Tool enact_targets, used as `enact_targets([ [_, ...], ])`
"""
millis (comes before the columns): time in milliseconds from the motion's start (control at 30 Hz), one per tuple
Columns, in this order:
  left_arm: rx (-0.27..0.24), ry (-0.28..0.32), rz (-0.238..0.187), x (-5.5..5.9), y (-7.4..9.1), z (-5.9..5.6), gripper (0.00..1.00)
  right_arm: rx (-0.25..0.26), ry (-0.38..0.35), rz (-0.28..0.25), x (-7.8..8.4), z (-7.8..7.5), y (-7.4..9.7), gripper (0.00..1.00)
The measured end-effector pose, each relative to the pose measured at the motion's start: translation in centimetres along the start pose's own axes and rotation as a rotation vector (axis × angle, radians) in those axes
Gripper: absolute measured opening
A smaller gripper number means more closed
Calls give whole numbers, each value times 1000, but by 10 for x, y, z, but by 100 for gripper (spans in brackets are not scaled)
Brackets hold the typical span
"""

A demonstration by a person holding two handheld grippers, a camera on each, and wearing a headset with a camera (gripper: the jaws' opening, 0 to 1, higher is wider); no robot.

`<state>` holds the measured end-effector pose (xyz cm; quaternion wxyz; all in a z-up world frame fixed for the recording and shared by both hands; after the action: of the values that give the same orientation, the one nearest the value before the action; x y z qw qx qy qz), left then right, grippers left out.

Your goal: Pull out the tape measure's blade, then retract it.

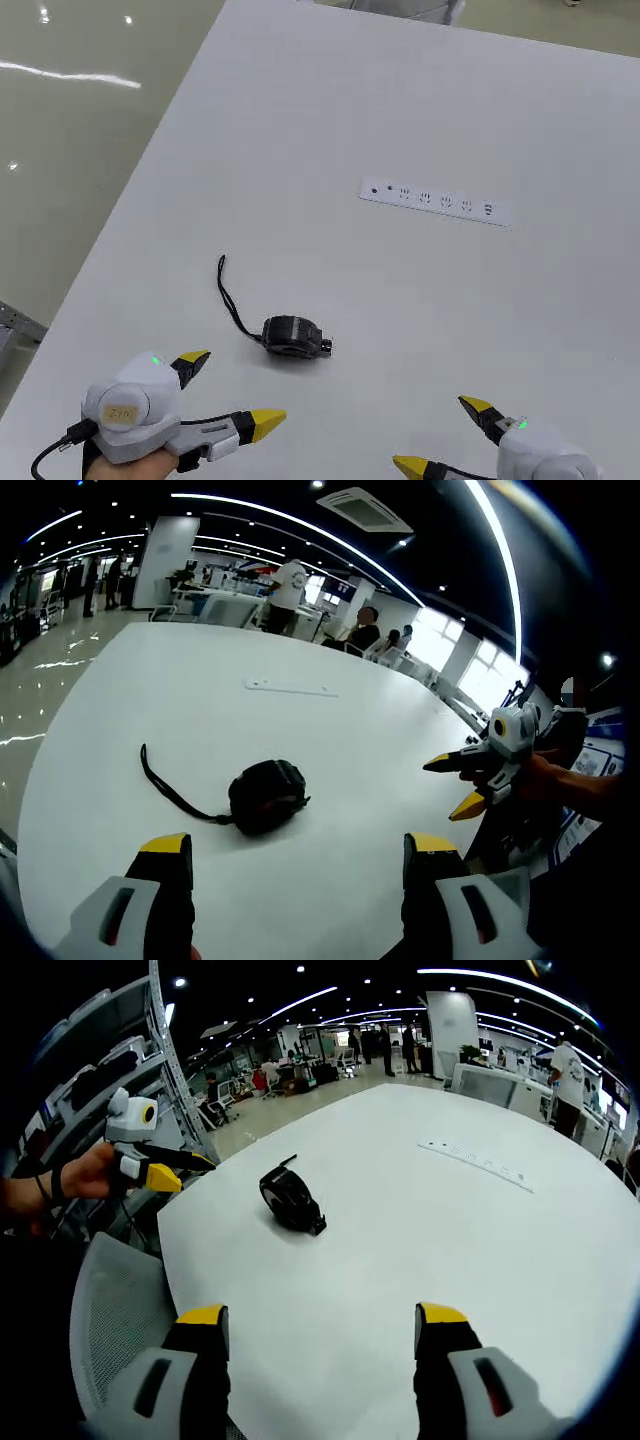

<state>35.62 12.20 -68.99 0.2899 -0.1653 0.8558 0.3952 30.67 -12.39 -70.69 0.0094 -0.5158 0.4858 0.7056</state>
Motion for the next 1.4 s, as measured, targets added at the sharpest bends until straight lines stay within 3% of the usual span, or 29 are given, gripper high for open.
enact_targets([
  [433, 3, 24, 6, -15, -12, 12, 83, -42, 23, -20, -14, -9, -25, 73],
  [667, 3, 4, 22, -22, -23, 19, 83, -64, 29, -34, -22, -14, -41, 72],
  [1000, 1, -54, 91, -24, -42, 30, 83, -115, 53, -28, -26, -13, -72, 69],
  [1167, 12, -127, 148, -25, -51, 32, 83, -144, 77, -27, -31, -12, -82, 67],
  [1400, 26, -296, 247, -26, -72, 33, 83, -202, 106, -25, -35, -12, -108, 60],
])
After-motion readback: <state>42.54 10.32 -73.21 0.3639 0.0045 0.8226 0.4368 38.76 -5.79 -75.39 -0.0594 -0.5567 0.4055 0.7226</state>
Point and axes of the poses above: the centre of the closed fingertips' face, and the gripper's own axes: y roughly backward along the fingers, z roughly to its left, x roughly out of its underside, the point moved 2 cm from there along y, roughly backward along the fingers, and after that the axes turned 14 degrees about y, right-handed, at the moved point
